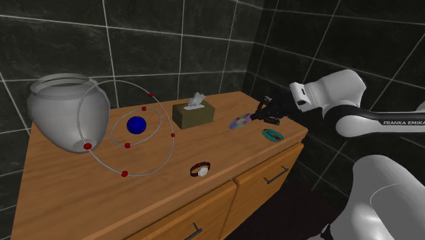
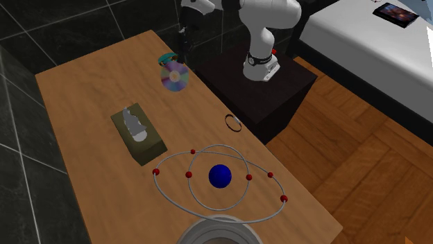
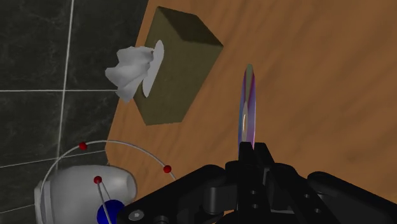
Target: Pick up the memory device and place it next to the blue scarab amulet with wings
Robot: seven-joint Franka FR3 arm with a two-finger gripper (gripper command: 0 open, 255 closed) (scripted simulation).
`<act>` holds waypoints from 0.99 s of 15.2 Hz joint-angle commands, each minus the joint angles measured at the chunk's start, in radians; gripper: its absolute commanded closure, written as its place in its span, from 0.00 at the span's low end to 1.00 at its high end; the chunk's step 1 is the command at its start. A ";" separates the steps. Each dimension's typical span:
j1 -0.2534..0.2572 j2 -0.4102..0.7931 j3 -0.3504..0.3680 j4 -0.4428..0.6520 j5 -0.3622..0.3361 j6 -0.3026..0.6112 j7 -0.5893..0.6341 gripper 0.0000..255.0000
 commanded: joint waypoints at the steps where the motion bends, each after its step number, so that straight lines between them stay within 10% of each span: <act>1: -0.002 -0.043 -0.049 0.038 0.016 -0.056 -0.082 1.00; 15: 0.131 -0.151 -0.270 0.442 0.109 -0.309 -0.454 1.00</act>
